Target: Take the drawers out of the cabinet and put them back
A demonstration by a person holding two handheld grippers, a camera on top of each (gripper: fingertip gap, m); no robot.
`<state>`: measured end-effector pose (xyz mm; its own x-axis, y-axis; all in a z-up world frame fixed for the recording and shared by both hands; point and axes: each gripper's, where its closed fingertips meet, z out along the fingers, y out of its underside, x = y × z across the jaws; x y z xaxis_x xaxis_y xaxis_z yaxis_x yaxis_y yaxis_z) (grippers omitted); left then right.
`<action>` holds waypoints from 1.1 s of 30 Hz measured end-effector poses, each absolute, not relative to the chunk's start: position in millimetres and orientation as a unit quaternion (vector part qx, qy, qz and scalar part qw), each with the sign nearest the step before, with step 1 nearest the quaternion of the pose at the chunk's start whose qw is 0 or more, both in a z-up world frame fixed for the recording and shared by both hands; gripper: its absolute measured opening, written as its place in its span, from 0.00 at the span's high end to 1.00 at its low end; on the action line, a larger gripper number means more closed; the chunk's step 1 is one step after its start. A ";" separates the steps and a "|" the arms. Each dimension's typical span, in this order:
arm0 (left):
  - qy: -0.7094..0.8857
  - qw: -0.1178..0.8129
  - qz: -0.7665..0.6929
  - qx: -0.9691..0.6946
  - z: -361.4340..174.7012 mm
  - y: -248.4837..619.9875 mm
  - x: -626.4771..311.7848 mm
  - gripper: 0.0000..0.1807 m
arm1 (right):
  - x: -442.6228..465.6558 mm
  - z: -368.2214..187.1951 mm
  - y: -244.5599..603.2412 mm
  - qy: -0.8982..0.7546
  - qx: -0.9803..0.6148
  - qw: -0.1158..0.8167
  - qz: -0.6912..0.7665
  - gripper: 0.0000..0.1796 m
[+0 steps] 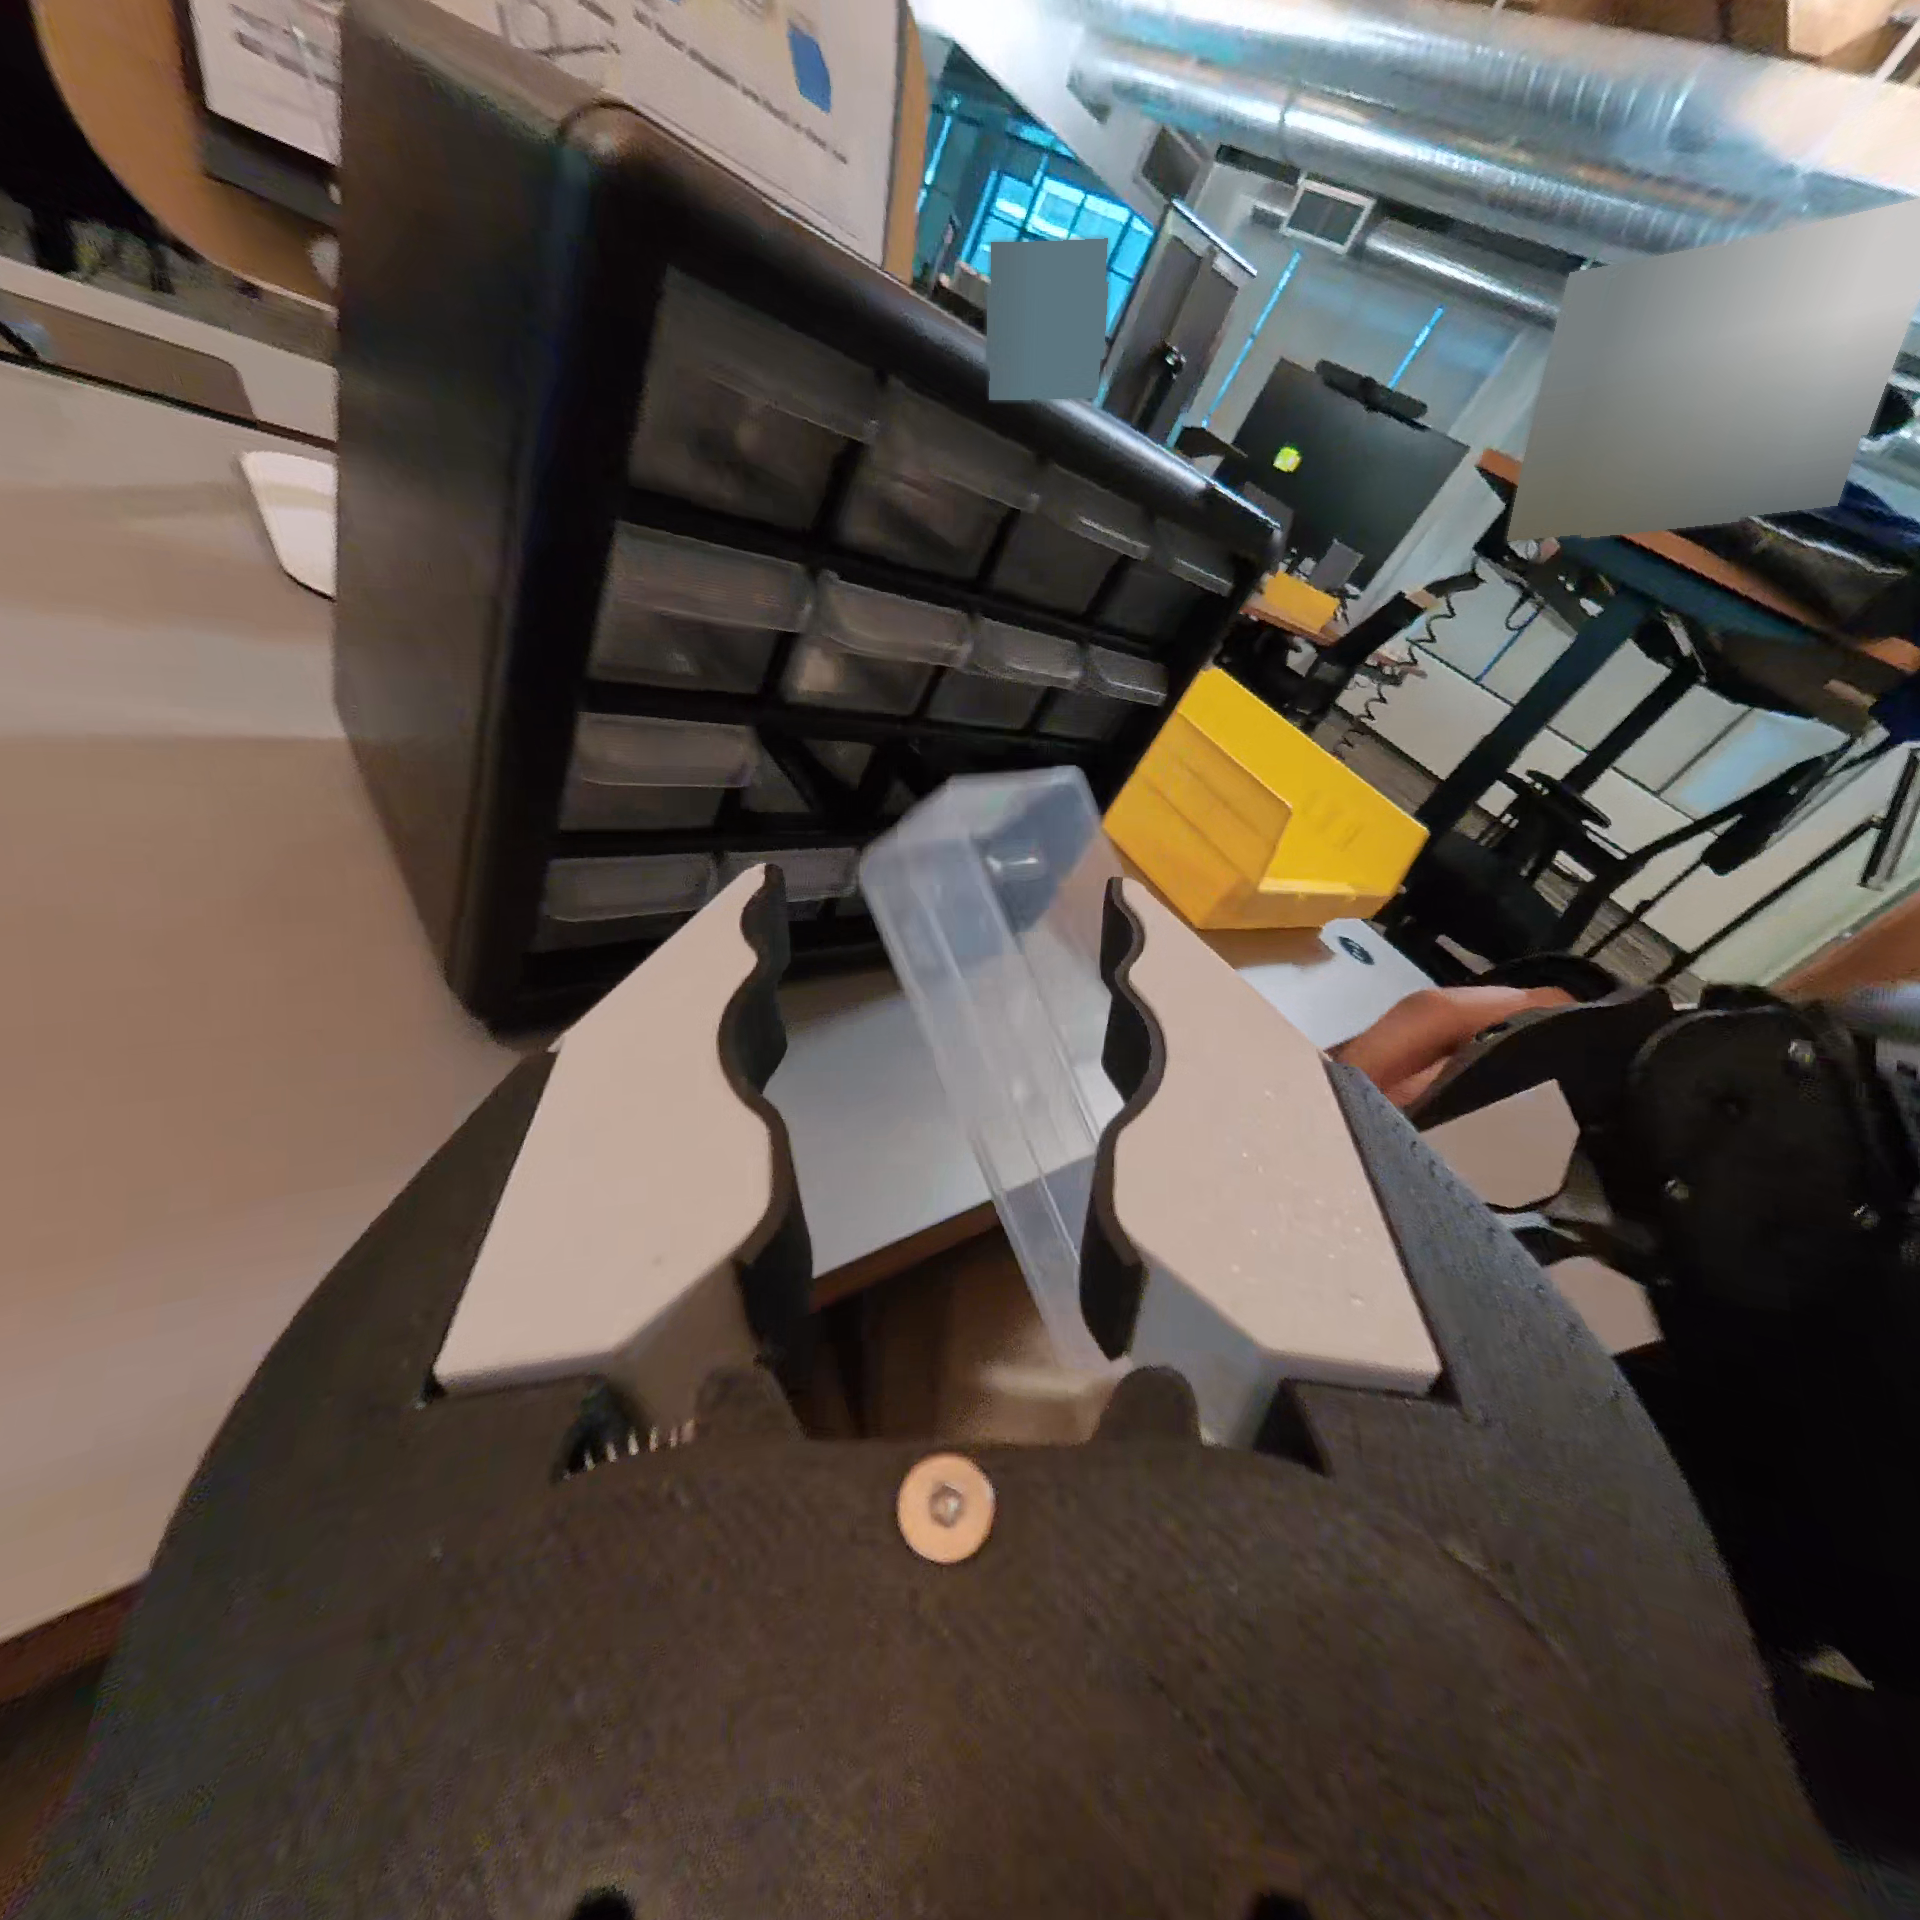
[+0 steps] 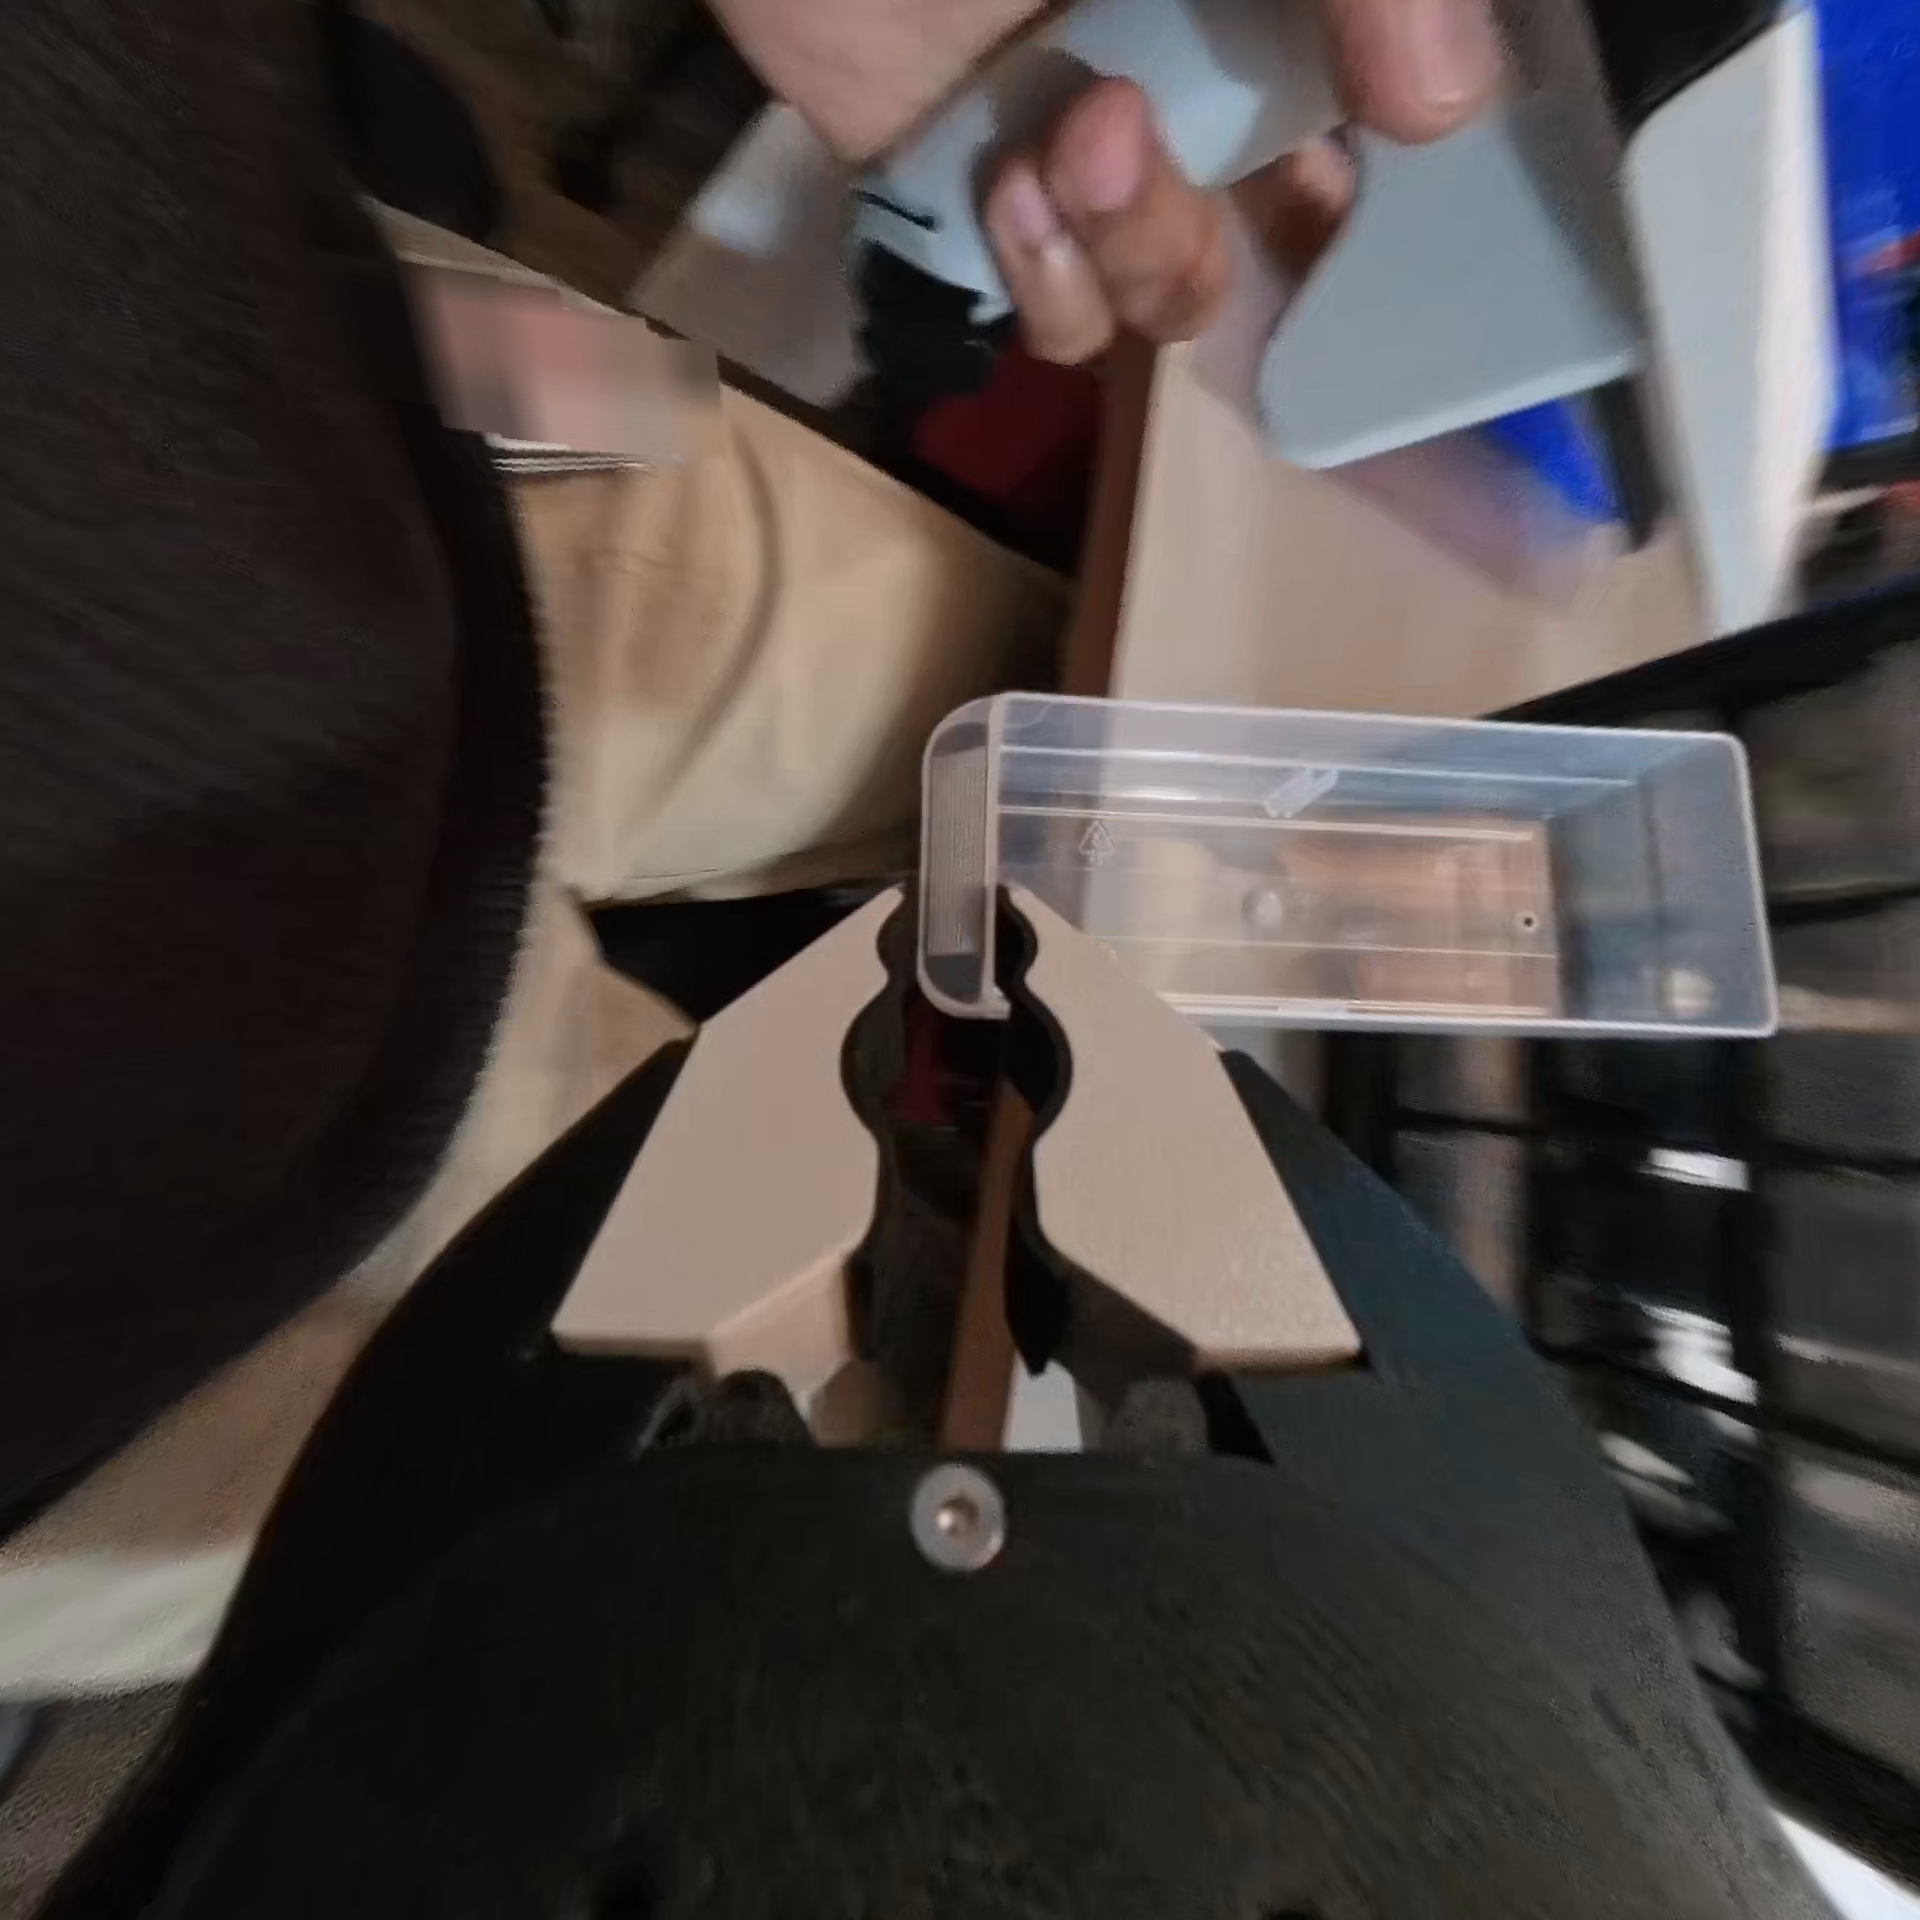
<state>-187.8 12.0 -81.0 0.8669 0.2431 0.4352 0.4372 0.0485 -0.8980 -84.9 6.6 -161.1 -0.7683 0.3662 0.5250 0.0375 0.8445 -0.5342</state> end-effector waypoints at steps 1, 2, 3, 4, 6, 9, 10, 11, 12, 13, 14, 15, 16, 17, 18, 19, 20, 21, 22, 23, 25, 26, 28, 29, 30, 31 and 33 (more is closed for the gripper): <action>-0.248 0.680 -0.068 -0.686 -83.3 13.0 -193.2 0.68 | -78.6 -165.1 6.4 -0.916 -0.118 0.272 0.271 0.93; -0.244 0.679 -0.074 -0.688 -85.6 16.3 -195.8 0.68 | -73.4 -167.0 7.7 -0.923 -0.128 0.227 0.285 0.93; -0.236 0.678 -0.089 -0.690 -87.7 21.5 -195.4 0.68 | -69.6 -165.8 9.7 -0.925 -0.139 0.188 0.300 0.93; -0.225 0.677 -0.104 -0.693 -90.2 27.4 -193.4 0.67 | -68.1 -161.2 11.7 -0.923 -0.149 0.159 0.317 0.93; -0.206 0.679 -0.119 -0.694 -93.6 37.3 -190.9 0.68 | -70.5 -144.6 15.1 -0.913 -0.160 0.124 0.355 0.93; -0.184 0.700 -0.111 -0.681 -93.6 41.9 -191.3 0.68 | -82.2 -115.2 19.6 -0.894 -0.170 0.090 0.405 0.93; -0.179 0.704 -0.107 -0.679 -94.7 40.6 -191.9 0.68 | -86.1 -108.3 21.4 -0.890 -0.174 0.072 0.415 0.93; -0.175 0.704 -0.103 -0.681 -96.8 38.8 -192.8 0.68 | -89.8 -103.9 23.8 -0.887 -0.179 0.051 0.423 0.93; -0.173 0.702 -0.098 -0.684 -99.1 36.6 -195.1 0.68 | -93.0 -101.8 26.6 -0.883 -0.187 0.026 0.429 0.93; -0.170 0.701 -0.094 -0.686 -100.4 34.5 -197.4 0.68 | -96.5 -101.7 29.6 -0.879 -0.198 0.001 0.434 0.93; -0.168 0.702 -0.097 -0.686 -100.0 33.0 -199.1 0.68 | -101.6 -103.3 33.3 -0.875 -0.210 -0.012 0.435 0.93; -0.169 0.704 -0.103 -0.682 -98.3 32.0 -200.4 0.68 | -107.4 -106.6 37.7 -0.875 -0.219 -0.010 0.432 0.93; -0.169 0.707 -0.112 -0.677 -95.4 31.0 -200.8 0.68 | -112.3 -110.1 42.5 -0.876 -0.227 -0.001 0.425 0.93; -0.167 0.710 -0.121 -0.674 -93.2 30.4 -199.8 0.68 | -115.4 -112.1 46.4 -0.877 -0.233 0.008 0.419 0.93; -0.165 0.709 -0.125 -0.674 -93.3 30.2 -198.8 0.68 | -116.5 -111.7 48.4 -0.877 -0.236 0.012 0.419 0.93; -0.164 0.706 -0.128 -0.677 -94.9 30.7 -197.7 0.68 | -117.7 -109.3 48.8 -0.874 -0.238 0.017 0.424 0.93; -0.162 0.703 -0.133 -0.680 -96.6 31.8 -195.7 0.68 | -120.4 -106.3 49.0 -0.870 -0.240 0.024 0.430 0.93; -0.159 0.700 -0.142 -0.682 -97.7 33.2 -192.7 0.68 | -124.0 -104.7 49.7 -0.868 -0.243 0.034 0.431 0.93; -0.156 0.697 -0.150 -0.684 -98.4 34.8 -189.6 0.68 | -126.5 -104.4 49.8 -0.869 -0.243 0.040 0.429 0.93; -0.153 0.694 -0.155 -0.686 -99.3 36.0 -186.9 0.68 | -127.9 -104.6 49.1 -0.870 -0.244 0.042 0.427 0.93; -0.149 0.694 -0.153 -0.688 -99.5 37.2 -183.7 0.68 | -133.0 -109.1 49.4 -0.876 -0.248 0.055 0.411 0.93; -0.148 0.696 -0.149 -0.687 -98.3 37.0 -183.1 0.68 | -136.5 -114.1 51.4 -0.881 -0.251 0.065 0.395 0.93; -0.137 0.700 -0.136 -0.687 -96.1 36.7 -181.0 0.68 | -145.4 -125.8 56.9 -0.889 -0.260 0.088 0.366 0.93; -0.131 0.699 -0.128 -0.691 -96.7 37.0 -180.2 0.68 | -152.1 -130.7 60.5 -0.890 -0.267 0.104 0.356 0.93; -0.126 0.697 -0.120 -0.695 -97.8 37.5 -179.8 0.68 | -158.8 -135.2 63.5 -0.889 -0.273 0.120 0.349 0.93; -0.122 0.696 -0.114 -0.699 -98.9 38.0 -179.3 0.68 | -164.0 -138.9 65.1 -0.887 -0.276 0.132 0.345 0.93; -0.119 0.693 -0.106 -0.703 -100.9 38.8 -178.8 0.68 | -167.4 -141.1 63.5 -0.885 -0.271 0.144 0.350 0.93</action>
<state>-178.8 38.8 -100.9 0.9490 0.0205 0.3147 0.3150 -0.0124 -0.9490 -167.4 63.5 -141.1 -0.8116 0.5805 0.0654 0.3785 0.6078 -0.6981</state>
